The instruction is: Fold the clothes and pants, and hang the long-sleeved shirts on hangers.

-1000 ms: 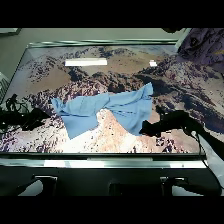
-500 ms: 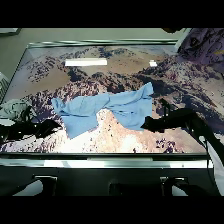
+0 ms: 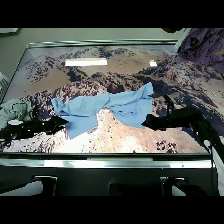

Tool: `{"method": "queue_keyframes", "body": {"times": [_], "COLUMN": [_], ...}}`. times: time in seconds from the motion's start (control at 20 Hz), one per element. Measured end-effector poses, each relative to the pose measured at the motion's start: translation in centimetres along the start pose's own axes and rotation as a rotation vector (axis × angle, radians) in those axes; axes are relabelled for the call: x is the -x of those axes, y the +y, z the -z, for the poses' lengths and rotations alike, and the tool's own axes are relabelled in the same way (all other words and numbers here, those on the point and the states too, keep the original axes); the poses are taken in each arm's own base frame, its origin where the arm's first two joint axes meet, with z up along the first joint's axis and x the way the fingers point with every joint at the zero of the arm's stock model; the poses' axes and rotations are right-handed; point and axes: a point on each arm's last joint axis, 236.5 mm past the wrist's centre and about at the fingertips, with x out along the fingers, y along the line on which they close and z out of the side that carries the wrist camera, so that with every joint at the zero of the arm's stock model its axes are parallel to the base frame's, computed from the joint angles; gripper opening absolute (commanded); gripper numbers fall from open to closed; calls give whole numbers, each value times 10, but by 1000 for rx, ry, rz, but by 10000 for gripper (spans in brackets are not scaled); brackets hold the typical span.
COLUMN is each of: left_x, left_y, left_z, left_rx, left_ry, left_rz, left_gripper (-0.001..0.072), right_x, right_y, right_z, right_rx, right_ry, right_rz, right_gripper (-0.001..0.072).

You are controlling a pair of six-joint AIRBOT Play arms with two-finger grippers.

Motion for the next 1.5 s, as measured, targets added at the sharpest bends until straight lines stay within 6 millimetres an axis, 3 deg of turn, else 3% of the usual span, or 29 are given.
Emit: {"method": "queue_keyframes", "body": {"times": [0.1, 0.2, 0.3, 0.45, 0.6, 0.75, 0.9, 1.0, 1.1, 1.25, 1.4, 1.5], "left_x": [-13, -21, -19, 11, 83, 195, 316, 385, 438, 492, 513, 505], "left_y": [1, -4, -20, -87, -174, -270, -344, -371, -379, -365, -342, -326], "left_z": [2, 0, -13, -56, -110, -143, -133, -103, -66, -16, 10, 8], "left_rx": [-24, -70, -128, -275, -474, -676, -798, -839, -843, -782, -704, -659], "left_ry": [10, 18, 1, -85, -266, -532, -814, -969, -1085, -1206, -1247, -1213], "left_rz": [-22, -39, -29, 46, 62, 29, -3, -34, -76, -176, -248, -278], "left_gripper": [27, 21, 20, 20, 19, 21, 21, 21, 21, 21, 21, 21], "right_x": [3, 7, 13, 35, 87, 170, 270, 337, 390, 445, 472, 465], "right_y": [3, 6, 12, 37, 84, 141, 196, 229, 251, 269, 270, 261], "right_z": [-1, -3, -10, -41, -94, -143, -159, -143, -112, -58, -29, -33], "right_rx": [5, 8, 15, 64, 180, 326, 464, 547, 609, 659, 647, 610], "right_ry": [-12, -25, -50, -135, -304, -523, -736, -864, -970, -1087, -1157, -1129], "right_rz": [-2, -5, -10, -28, -44, -9, 67, 119, 159, 193, 217, 229], "right_gripper": [30, 30, 29, 29, 29, 30, 30, 31, 31, 31, 31, 31]}}
